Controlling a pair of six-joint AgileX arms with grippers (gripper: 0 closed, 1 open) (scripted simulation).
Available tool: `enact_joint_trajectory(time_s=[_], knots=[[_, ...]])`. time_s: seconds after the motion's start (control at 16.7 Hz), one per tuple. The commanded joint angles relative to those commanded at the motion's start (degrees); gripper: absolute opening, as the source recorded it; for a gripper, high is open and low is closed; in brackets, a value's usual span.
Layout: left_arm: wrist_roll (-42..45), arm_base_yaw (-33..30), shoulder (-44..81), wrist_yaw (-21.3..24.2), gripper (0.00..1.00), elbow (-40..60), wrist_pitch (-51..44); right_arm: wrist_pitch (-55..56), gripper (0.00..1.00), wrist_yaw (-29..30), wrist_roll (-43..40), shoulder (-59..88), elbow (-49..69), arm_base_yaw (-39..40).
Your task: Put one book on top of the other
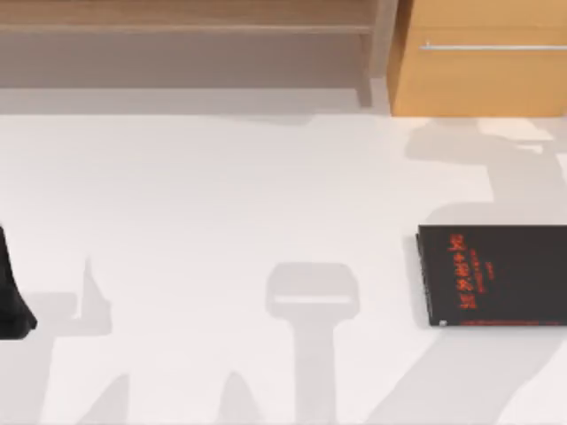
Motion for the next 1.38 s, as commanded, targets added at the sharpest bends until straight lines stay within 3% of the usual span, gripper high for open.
enact_joint_trajectory(time_s=[0.9,1.38], knots=[[0.0,0.0,0.0,0.0,1.0,0.0,0.0,-2.9,1.0,1.5,0.0,5.7,8.6,1.4],[0.0,0.0,0.0,0.0,1.0,0.0,0.0,-2.9,0.4,1.5,0.0,5.7,8.6,1.4]])
